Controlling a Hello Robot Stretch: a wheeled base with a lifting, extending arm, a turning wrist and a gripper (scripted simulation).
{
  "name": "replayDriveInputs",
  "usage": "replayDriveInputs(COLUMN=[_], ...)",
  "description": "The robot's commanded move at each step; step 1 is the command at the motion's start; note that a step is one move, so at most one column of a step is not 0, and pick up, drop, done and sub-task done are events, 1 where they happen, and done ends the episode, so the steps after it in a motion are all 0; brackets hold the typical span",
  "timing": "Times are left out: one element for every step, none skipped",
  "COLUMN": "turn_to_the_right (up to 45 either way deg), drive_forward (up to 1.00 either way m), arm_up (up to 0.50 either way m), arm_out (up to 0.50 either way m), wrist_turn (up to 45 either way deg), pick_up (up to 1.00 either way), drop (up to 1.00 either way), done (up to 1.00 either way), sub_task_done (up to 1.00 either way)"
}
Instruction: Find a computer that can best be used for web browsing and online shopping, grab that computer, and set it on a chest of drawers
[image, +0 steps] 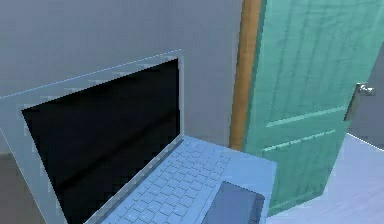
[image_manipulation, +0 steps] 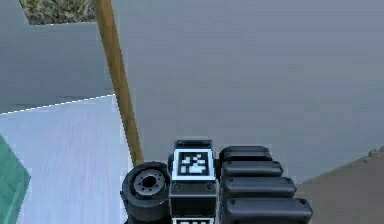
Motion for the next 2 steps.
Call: replayDriveInputs(turn_to_the_right=[-12.0, 0.0], drive_forward=[0.0, 0.1], arm_up=[0.0, 0.0], arm_out=[0.0, 0.0], wrist_turn=[0.0, 0.0], pick_up=[0.0, 0.0], drop=[0.0, 0.0], done=[0.0, 0.0], sub_task_done=[0.0, 0.0])
